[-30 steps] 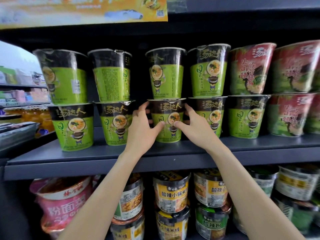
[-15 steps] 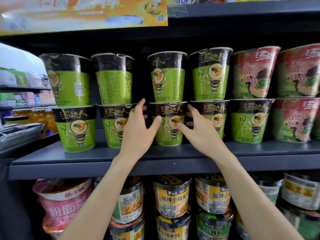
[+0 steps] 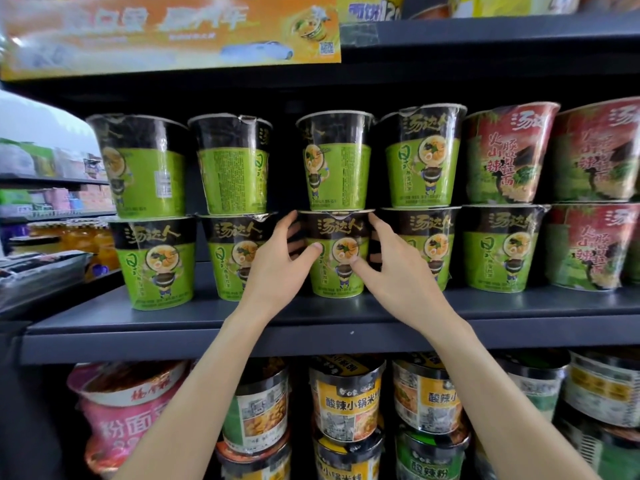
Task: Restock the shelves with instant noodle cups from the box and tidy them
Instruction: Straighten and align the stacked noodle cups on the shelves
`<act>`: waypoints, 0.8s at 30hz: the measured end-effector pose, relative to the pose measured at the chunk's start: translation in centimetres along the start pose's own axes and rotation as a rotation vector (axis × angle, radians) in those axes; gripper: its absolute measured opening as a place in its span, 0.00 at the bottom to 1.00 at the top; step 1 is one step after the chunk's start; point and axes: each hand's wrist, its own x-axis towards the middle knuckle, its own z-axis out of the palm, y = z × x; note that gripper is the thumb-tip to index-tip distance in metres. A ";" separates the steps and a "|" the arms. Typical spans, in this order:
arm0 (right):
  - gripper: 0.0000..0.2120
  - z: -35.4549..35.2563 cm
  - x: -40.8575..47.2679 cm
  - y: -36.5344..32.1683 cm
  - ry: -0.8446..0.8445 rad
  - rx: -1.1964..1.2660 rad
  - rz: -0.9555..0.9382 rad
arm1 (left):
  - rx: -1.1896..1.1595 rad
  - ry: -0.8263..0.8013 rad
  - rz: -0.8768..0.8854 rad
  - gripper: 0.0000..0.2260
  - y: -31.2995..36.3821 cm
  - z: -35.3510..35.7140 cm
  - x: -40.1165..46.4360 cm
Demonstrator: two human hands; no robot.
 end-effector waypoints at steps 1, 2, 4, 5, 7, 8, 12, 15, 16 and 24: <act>0.31 -0.2 0.0 -0.1 0.051 -0.012 -0.022 | 0.011 0.012 0.013 0.29 0.1 -0.1 -0.1; 0.29 -0.5 0.0 -0.2 0.119 -0.011 -0.050 | 0.015 0.034 0.039 0.28 0.3 -0.3 -0.1; 0.25 -1.4 0.5 -0.7 0.241 0.053 -0.102 | -0.001 0.093 0.120 0.26 1.0 -0.6 0.2; 0.24 -1.7 1.0 -1.1 0.270 0.088 -0.119 | -0.015 0.116 0.154 0.25 1.5 -0.8 0.5; 0.24 -2.1 2.1 -1.7 0.268 0.093 -0.142 | -0.044 0.121 0.156 0.23 2.6 -1.2 1.7; 0.25 -2.0 2.7 -2.0 0.250 0.077 -0.146 | -0.067 0.107 0.120 0.22 3.0 -1.4 2.6; 0.29 -1.2 4.5 -2.8 0.178 0.043 -0.112 | -0.201 0.004 -0.073 0.25 4.1 -1.3 5.7; 0.32 -1.2 5.7 -2.9 0.122 0.040 -0.048 | -0.221 0.021 0.014 0.22 4.1 -1.2 4.7; 0.33 -1.3 6.1 -2.9 0.101 0.054 -0.025 | -0.206 0.050 0.065 0.20 3.9 -1.2 4.1; 0.33 -1.4 6.0 -2.4 0.094 -0.019 -0.029 | -0.014 0.053 0.073 0.26 2.5 -1.1 4.3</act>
